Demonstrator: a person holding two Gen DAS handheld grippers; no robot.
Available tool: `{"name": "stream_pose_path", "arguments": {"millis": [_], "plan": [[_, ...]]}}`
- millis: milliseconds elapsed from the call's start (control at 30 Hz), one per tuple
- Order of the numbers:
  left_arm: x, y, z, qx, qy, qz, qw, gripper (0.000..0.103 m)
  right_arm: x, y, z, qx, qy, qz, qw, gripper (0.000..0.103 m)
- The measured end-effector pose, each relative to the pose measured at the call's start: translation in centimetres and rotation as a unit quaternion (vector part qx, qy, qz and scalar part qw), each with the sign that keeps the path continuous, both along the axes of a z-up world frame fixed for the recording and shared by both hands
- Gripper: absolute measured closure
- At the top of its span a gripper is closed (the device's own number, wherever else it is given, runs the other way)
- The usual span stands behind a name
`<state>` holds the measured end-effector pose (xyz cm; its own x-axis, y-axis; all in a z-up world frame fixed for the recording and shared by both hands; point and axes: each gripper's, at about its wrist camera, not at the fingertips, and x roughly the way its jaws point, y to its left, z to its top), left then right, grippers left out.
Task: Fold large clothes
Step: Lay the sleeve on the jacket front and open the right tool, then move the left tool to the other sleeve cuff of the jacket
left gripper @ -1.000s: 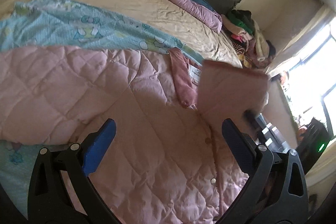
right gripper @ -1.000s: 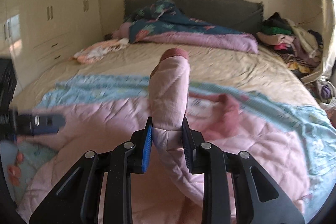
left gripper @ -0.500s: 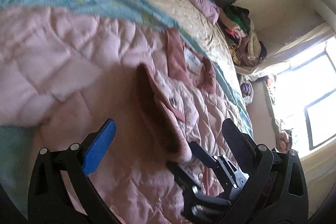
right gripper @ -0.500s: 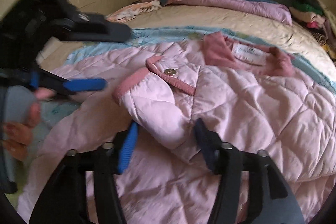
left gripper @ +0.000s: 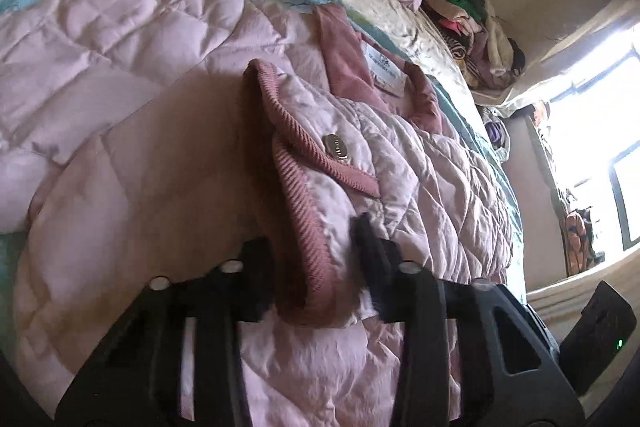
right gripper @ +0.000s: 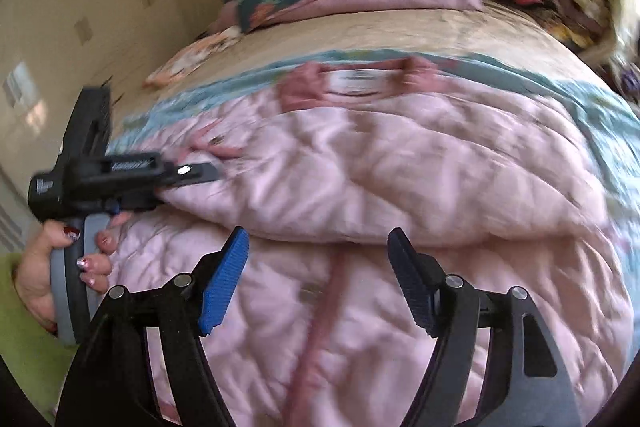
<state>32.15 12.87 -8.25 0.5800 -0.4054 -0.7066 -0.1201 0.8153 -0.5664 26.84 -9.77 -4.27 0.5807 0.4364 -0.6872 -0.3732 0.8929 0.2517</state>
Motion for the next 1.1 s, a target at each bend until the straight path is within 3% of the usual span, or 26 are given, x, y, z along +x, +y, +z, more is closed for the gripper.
{"name": "stream_pose_path", "arguments": {"millis": [67, 233, 433, 667, 900, 1100], "plan": [[-0.1, 0.0, 1.0, 0.016, -0.019, 0.001, 0.9997, 0.091, 0.1, -2.3, -0.1, 0.004, 0.009, -0.027, 1.0, 0.032], [-0.4, 1.2, 4.1, 0.04, -0.06, 0.004, 0.9974, 0.092, 1.3, -6.6, 1.1, 0.0, -0.002, -0.074, 0.997, 0.032], [0.2, 2.2, 2.2, 0.058, -0.023, 0.019, 0.9979, 0.091, 5.9, -8.8, 2.2, -0.032, -0.004, -0.091, 0.995, 0.031], [0.0, 1.8, 1.2, 0.096, -0.008, 0.013, 0.9953, 0.089, 10.5, -9.7, -2.2, -0.075, 0.069, -0.1, 0.99, 0.031], [0.3, 1.6, 0.3, 0.098, 0.003, 0.009, 0.9951, 0.086, 11.6, -10.8, -5.8, -0.079, 0.098, -0.117, 0.985, 0.031], [0.1, 1.2, 0.4, 0.115, 0.007, 0.012, 0.9933, 0.083, 10.9, -10.4, -5.6, -0.077, 0.082, -0.131, 0.985, 0.028]]}}
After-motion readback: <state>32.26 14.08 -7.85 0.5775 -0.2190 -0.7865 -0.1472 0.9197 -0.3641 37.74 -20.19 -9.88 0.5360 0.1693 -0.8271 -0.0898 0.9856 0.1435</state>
